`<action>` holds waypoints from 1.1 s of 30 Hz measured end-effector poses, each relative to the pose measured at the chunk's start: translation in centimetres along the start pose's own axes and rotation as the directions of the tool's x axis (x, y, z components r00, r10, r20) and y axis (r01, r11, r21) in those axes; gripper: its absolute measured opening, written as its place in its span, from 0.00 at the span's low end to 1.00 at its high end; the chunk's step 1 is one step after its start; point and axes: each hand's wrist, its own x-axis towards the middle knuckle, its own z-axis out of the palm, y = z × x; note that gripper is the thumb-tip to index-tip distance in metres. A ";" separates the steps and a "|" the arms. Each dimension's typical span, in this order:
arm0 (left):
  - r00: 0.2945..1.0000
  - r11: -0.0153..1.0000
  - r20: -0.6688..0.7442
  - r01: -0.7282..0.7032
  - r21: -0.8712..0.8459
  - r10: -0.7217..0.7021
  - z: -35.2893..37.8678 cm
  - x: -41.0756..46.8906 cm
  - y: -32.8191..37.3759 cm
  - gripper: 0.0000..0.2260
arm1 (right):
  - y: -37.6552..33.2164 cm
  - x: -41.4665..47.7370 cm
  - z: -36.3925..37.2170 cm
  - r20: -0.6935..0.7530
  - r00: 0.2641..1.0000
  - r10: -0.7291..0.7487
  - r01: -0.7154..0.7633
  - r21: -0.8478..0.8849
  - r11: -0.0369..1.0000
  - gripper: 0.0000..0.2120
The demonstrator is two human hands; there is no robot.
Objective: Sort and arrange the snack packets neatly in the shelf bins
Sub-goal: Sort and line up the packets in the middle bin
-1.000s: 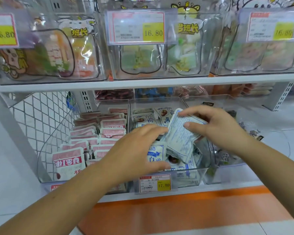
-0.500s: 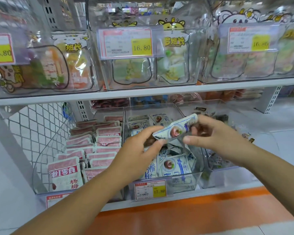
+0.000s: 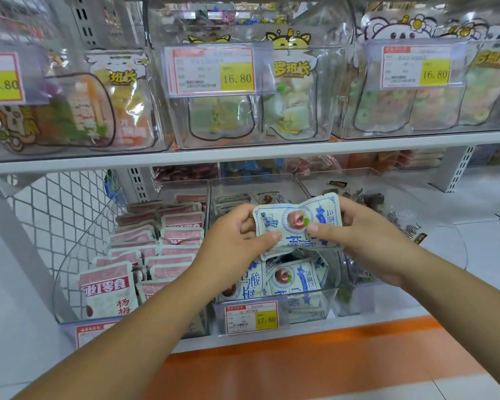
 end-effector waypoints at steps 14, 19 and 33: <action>0.982 0.506 0.191 -0.158 0.848 -0.013 -5.0 0.2 -1.2 0.20 | 0.6 1.2 3.8 0.287 0.958 0.000 0.225 -0.750 0.622 0.12; 0.984 0.634 0.175 -0.143 0.760 0.013 -5.6 0.4 -1.7 0.18 | 0.8 1.5 4.6 0.160 0.987 0.012 0.096 -0.652 0.752 0.13; 0.936 0.469 0.351 -0.300 0.830 -0.021 -4.8 0.1 -0.7 0.15 | -0.8 2.5 1.3 0.328 0.943 0.053 0.262 -0.833 0.487 0.04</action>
